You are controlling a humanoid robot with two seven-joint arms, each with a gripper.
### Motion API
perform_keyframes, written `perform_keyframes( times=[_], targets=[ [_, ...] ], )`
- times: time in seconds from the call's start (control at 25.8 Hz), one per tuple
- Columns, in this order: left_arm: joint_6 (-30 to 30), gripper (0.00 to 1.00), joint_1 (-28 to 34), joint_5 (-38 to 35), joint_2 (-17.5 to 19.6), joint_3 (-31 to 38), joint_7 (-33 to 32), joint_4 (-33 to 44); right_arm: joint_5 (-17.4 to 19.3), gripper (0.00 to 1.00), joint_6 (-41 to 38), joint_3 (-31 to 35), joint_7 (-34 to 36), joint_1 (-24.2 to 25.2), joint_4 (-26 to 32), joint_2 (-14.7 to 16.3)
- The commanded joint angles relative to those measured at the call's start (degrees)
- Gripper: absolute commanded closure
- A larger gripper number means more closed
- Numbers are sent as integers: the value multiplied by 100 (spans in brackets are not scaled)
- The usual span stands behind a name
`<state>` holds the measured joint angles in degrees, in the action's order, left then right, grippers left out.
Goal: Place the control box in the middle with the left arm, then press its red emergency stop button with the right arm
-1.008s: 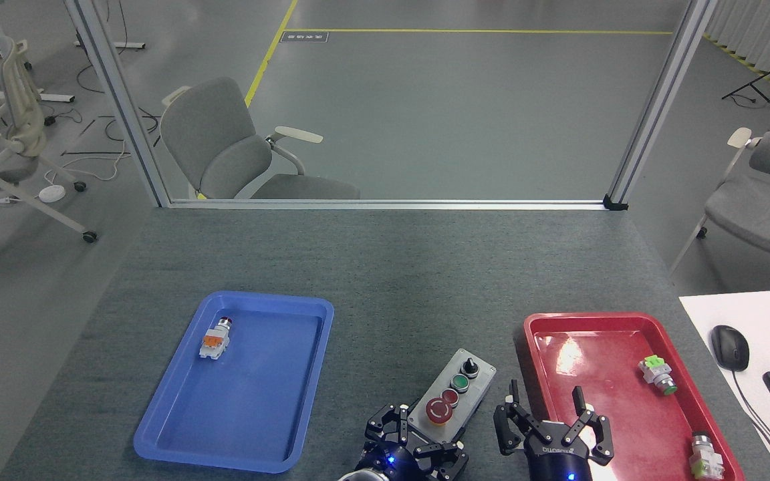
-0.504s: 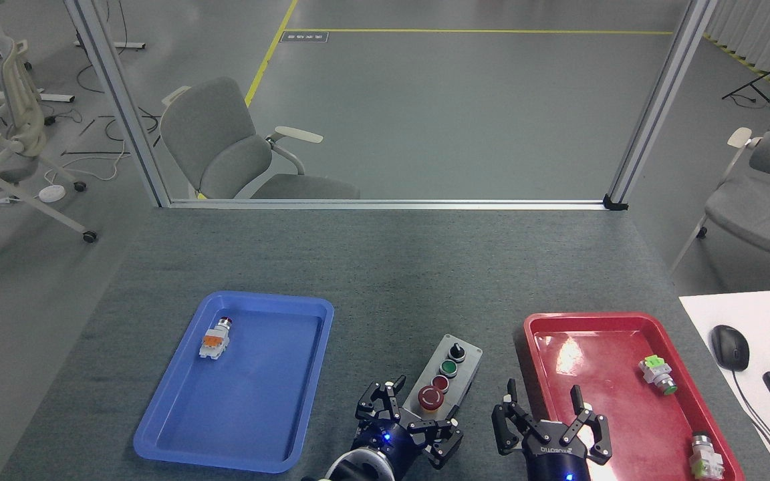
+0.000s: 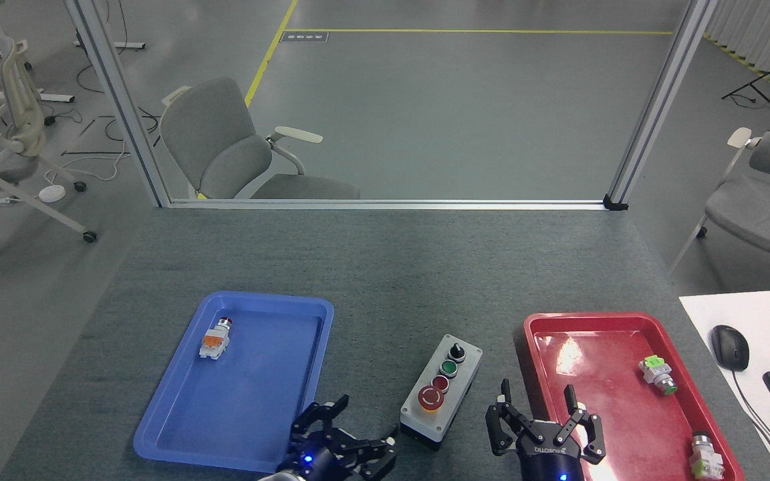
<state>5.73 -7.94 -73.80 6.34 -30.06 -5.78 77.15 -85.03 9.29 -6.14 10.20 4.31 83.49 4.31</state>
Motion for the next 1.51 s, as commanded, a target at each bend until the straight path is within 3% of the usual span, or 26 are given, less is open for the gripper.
perform_keyframes(
  times=[0.0, 0.08, 0.27, 0.47, 0.74, 0.85, 1.05, 1.24, 1.47],
  targets=[
    [411, 1, 293, 516, 640, 651, 42, 450, -5, 3, -15, -81, -9, -9, 0, -9],
    [736, 1, 451, 753, 737, 1249, 34, 617, -22, 16, -67, -125, -53, 0, 0, -9],
    [1176, 1, 486, 832, 666, 3041, 42, 784, -128, 74, -137, -397, -299, -26, 0, -18],
    [1105, 1, 460, 832, 420, 3841, 227, 766, -339, 100, -445, -511, -308, -35, 0, -80],
    [727, 2, 468, 718, 236, 3903, 280, 915, -594, 100, -612, -722, -361, -62, 0, -220],
    [710, 6, 504, 533, 236, 3877, 596, 915, -620, 100, -568, -916, -431, -193, -105, -282],
    [692, 6, 758, 296, 192, 3868, 869, 898, -761, 100, -516, -1065, -686, -316, -272, -414],
    [684, 1, 908, 340, -177, 3877, 877, 924, -822, 100, -375, -1206, -791, -396, -510, -475],
    [719, 1, 925, 358, -195, 3885, 886, 942, -831, 100, -384, -1215, -853, -413, -712, -475]
  ],
)
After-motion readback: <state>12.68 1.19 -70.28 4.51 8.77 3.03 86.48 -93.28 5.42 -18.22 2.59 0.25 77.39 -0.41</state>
